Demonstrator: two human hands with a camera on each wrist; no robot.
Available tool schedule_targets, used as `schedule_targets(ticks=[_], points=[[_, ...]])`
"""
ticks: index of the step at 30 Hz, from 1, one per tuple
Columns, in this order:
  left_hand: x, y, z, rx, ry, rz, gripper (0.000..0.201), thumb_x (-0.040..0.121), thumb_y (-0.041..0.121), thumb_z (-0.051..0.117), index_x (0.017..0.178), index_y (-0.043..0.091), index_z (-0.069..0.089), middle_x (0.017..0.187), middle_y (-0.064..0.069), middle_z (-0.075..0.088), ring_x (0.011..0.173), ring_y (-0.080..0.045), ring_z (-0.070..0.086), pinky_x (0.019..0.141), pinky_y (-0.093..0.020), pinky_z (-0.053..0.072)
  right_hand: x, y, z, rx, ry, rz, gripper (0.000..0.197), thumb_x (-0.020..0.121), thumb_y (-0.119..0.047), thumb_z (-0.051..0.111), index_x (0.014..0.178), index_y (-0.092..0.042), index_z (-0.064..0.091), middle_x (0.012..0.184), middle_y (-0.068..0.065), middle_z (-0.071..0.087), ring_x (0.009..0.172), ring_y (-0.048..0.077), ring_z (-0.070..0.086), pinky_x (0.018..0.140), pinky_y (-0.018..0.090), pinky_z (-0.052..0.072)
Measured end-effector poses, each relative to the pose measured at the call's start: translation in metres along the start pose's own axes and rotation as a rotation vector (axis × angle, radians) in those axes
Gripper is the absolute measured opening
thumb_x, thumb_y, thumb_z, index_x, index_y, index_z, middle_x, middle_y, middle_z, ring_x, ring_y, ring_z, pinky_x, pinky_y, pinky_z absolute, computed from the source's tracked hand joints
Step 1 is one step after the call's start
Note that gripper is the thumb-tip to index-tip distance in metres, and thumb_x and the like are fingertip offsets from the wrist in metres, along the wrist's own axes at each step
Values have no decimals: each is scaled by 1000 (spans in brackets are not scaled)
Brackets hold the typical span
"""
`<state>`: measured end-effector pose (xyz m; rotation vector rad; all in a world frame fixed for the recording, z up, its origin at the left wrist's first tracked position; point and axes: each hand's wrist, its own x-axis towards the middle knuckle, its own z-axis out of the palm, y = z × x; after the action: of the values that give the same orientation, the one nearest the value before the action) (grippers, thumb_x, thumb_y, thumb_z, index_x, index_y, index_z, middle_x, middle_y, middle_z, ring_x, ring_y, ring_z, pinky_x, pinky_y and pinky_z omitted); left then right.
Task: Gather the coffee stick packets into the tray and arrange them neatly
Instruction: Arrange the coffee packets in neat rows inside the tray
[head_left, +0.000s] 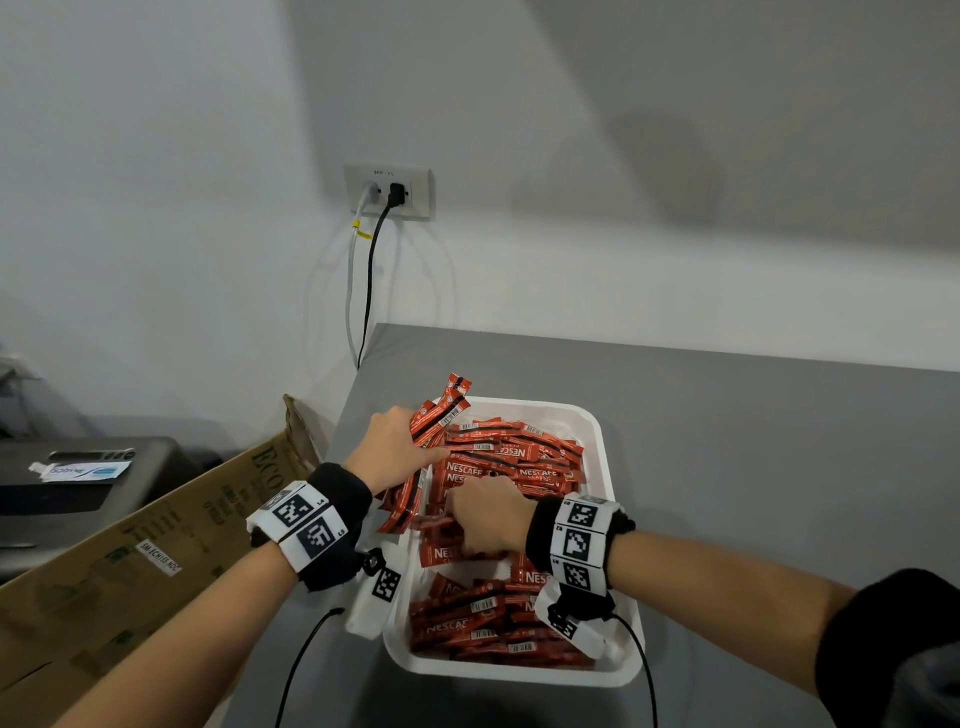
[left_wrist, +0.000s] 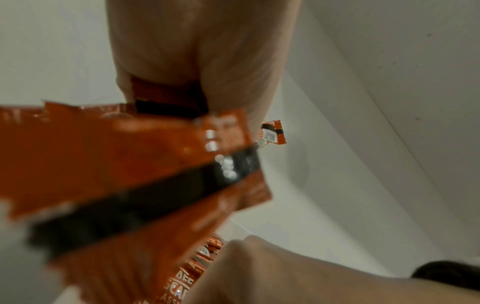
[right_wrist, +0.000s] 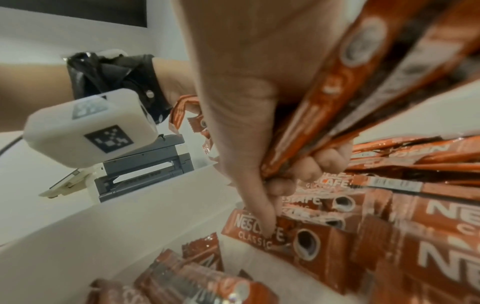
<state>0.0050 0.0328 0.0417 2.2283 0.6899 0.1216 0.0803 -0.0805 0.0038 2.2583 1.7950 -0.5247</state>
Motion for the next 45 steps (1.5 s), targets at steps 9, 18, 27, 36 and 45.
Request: schedule_targets(ticks=[9,18,27,36,45], points=[[2,-2,-1,13,-8,-11,27,84,22,67,103,7,57,81,3,55,59,2,50,52,-7,39,0,5,5,68,21,58,26,83,-25,67,97,-5,58,81,4,52,71,22,51,58,31,43],[3,-3,1,11,-13,-26,26,83,22,68,103,8,57,84,1,59,61,1,52,53,-9,39,-1,7,7,148,-11,95,32,83,-25,69,102,-3,56,83,4,53,74,22,52,62,33,45],[0,-5,-1,0,18,2,15,83,19,68,85,14,54,68,10,53,58,0,51,50,-8,40,-4,17,-4,230,11,106,21,83,-24,67,95,-8,59,72,-3,53,67,16,54,54,23,43],[-1,-14,-6,-132,100,-49,18,82,21,69,91,13,55,74,3,57,64,-5,56,63,-17,46,-32,100,-22,510,315,325,17,97,-20,46,89,-13,59,70,-3,57,54,9,52,49,19,44],[-5,3,6,-116,1,5,17,83,20,69,90,18,53,73,14,56,62,4,54,53,-8,40,-61,68,39,234,-59,123,12,81,-20,68,85,-9,64,82,2,69,73,16,66,69,31,58]])
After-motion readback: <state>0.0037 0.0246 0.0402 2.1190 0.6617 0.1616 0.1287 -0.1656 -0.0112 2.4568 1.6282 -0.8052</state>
